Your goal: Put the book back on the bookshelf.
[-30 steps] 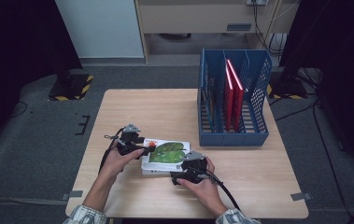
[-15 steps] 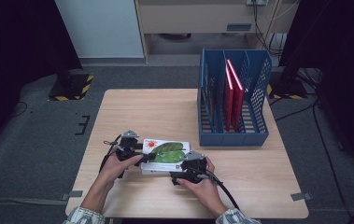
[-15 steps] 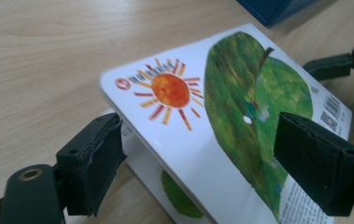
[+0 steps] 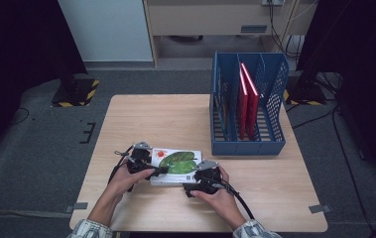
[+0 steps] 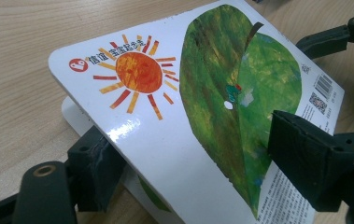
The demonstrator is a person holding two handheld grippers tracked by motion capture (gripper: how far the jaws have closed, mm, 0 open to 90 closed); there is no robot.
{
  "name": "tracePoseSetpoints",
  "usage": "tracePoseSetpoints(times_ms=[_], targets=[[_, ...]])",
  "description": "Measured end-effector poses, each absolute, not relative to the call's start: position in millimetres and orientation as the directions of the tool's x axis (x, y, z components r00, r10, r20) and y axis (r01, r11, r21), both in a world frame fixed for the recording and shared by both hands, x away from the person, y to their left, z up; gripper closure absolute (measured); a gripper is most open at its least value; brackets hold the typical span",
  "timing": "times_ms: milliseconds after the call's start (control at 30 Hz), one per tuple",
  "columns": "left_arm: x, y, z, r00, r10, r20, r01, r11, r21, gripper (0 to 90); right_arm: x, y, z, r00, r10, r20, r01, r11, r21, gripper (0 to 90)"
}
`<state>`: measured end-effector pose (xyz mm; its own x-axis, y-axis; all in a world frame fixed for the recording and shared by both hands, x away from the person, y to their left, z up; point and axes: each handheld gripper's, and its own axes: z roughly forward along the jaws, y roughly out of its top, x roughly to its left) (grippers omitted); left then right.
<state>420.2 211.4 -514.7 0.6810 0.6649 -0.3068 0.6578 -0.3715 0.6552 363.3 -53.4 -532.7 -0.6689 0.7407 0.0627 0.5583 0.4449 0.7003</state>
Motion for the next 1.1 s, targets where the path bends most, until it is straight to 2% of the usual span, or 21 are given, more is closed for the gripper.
tracePoseSetpoints(times_ms=[167, 400, 567, 700, 1100], targets=[[421, 212, -515, 0.684, 0.661, -0.307, 0.656, -0.375, 0.655, 21.2, 365, -63, -523, -0.691, 0.717, 0.091, 0.534, 0.422, 0.733, 9.0], [421, 212, -515, 0.691, 0.659, -0.296, 0.648, -0.385, 0.657, 22.4, 374, -69, -527, -0.674, 0.730, 0.111, 0.556, 0.402, 0.728, 8.0], [421, 212, -515, 0.697, 0.655, -0.293, 0.644, -0.391, 0.657, 22.8, 375, -67, -526, -0.679, 0.722, 0.134, 0.551, 0.381, 0.742, 10.7], [421, 212, -515, 0.701, 0.653, -0.288, 0.640, -0.396, 0.659, 23.1, 376, -69, -526, -0.675, 0.729, 0.117, 0.546, 0.387, 0.743, 11.0], [420, 209, -515, 0.728, 0.638, -0.252, 0.609, -0.431, 0.666, 24.6, 381, -71, -532, -0.661, 0.733, 0.163, 0.578, 0.358, 0.733, 8.9]])
